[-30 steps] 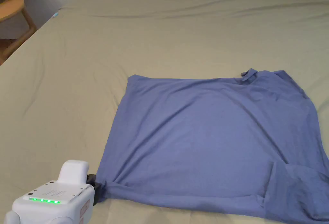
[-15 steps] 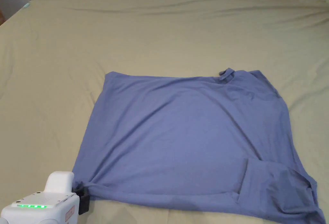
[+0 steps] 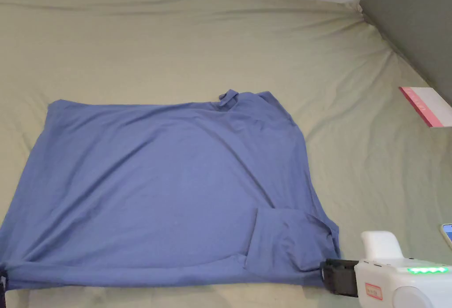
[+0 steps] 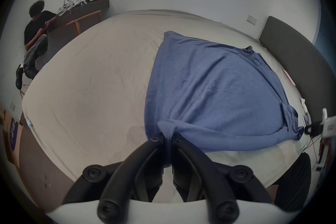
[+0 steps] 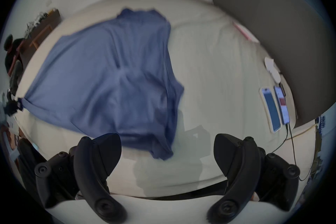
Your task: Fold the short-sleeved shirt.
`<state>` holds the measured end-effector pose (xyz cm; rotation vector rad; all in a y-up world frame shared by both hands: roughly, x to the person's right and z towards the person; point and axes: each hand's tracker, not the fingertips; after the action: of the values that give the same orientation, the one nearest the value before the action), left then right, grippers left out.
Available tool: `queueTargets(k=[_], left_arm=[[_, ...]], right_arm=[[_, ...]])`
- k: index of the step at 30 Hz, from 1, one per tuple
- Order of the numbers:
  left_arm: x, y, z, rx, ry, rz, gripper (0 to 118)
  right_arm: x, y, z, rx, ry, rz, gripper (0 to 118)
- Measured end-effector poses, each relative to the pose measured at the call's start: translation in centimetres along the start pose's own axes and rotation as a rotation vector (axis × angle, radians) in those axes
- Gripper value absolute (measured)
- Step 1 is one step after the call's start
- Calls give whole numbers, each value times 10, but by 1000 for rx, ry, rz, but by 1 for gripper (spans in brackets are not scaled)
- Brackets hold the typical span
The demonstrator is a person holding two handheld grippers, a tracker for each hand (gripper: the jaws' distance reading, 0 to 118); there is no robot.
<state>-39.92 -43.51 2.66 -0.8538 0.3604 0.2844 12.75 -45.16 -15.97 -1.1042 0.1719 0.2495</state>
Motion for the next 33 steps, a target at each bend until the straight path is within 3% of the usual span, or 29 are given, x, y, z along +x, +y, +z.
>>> queueTargets(k=[5, 7, 8, 10, 23, 30, 33], left_arm=[[20, -3, 0, -18, 45, -70, 7], [22, -4, -1, -22, 50, -74, 7], [22, -5, -2, -27, 50, -70, 7], [21, -5, -6, -40, 54, -62, 7], [21, 15, 17, 62, 25, -27, 7], [22, 51, 10, 121, 17, -28, 7], [26, 73, -6, 131, 21, -32, 7]], right_arm=[[-7, -11, -18, 7, 27, 24, 107], [-9, -10, -21, 2, 55, 20, 96], [-10, -9, -24, 5, 54, 20, 77], [-13, -9, -27, 20, 54, 31, 6], [12, 17, 17, 219, 165, -55, 6], [22, 63, 24, 319, 170, -94, 6], [18, 89, 9, 336, 130, -74, 6]])
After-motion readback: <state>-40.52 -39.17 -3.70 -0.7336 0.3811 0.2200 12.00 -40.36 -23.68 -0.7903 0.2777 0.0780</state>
